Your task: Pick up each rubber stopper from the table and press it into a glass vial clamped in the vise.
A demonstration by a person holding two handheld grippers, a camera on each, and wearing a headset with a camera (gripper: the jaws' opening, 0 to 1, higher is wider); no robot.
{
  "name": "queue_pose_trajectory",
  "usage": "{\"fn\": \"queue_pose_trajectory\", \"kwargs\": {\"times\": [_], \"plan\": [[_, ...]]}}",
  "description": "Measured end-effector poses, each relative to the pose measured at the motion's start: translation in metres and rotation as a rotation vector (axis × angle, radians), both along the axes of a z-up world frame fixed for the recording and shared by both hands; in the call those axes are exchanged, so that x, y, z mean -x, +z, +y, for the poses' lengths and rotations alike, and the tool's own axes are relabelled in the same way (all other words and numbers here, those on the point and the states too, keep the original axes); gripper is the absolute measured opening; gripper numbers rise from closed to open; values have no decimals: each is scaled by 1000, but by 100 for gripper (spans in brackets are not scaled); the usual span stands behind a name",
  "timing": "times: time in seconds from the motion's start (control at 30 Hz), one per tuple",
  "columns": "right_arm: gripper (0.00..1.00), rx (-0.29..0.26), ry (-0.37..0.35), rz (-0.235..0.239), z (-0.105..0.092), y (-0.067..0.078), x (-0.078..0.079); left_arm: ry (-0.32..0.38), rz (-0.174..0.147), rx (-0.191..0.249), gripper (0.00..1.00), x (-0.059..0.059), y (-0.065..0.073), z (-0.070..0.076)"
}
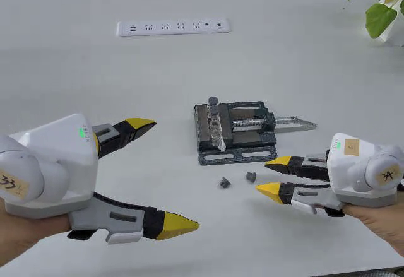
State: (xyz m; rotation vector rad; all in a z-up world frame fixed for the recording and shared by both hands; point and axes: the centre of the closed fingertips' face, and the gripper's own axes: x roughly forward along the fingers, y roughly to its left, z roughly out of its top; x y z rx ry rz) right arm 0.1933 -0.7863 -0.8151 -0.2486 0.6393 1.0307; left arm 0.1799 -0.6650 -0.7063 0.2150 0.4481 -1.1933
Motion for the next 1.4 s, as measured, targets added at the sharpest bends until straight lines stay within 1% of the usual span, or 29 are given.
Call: {"fn": "queue_pose_trajectory", "kwargs": {"times": [0.2,0.37,0.47,0.73,0.87,1.13,1.4], "plan": [[17,11,-20,-2,-2,-10,-4,-3,4,-1,99,1,-1,-1],[15,12,-34,-5,0,-13,-6,-7,5,-1,99,1,-1,-3],[14,19,-28,-8,2,-16,-6,-9,6,2,99,1,-1,-5],[11,37,-33,-28,3,-20,-7,-10,11,7,99,2,-2,-6],[11,48,-32,-29,3,-22,-7,-13,12,10,99,2,-2,-7],[9,50,-38,-29,1,-25,-9,-14,15,12,99,2,-2,-8],[8,51,-33,-30,5,-23,-7,-18,19,12,99,1,-3,-10]]}}
